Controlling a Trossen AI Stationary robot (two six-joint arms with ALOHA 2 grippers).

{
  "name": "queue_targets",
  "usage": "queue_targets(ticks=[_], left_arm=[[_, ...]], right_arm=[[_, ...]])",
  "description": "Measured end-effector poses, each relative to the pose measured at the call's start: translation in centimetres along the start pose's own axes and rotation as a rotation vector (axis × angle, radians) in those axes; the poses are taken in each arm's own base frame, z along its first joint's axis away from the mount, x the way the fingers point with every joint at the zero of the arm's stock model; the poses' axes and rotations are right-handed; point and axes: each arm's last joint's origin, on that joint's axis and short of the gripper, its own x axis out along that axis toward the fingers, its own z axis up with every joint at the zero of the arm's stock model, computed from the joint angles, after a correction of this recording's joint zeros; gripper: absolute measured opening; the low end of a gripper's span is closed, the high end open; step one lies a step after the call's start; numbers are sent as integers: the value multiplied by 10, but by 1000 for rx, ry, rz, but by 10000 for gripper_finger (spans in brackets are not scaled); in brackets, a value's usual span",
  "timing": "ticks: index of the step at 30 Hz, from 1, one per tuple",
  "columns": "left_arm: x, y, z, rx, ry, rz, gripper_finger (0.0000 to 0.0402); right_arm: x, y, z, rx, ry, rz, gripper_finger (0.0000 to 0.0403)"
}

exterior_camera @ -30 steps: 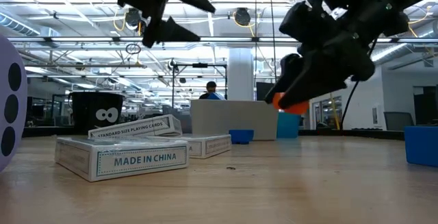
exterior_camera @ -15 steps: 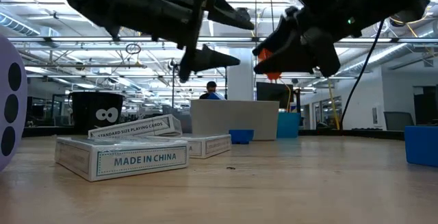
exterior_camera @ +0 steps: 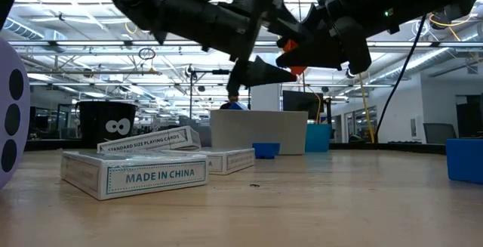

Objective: Pick & Place Toys
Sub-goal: Put the orange game piece into the gray bin

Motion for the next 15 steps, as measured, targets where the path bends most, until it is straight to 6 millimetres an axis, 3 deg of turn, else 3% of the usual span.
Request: queue_targets(ticks=[5, 12, 15], left_arm=[[8, -1, 8, 28, 15, 4, 298], [5, 1, 15, 1, 49, 8, 111], [3, 4, 23, -23, 63, -18, 107]], right_arm=[[0, 0, -1, 0, 7, 3, 302], [0, 0, -1, -17, 15, -2, 304], [-2, 2, 0, -2, 15, -7, 305]])
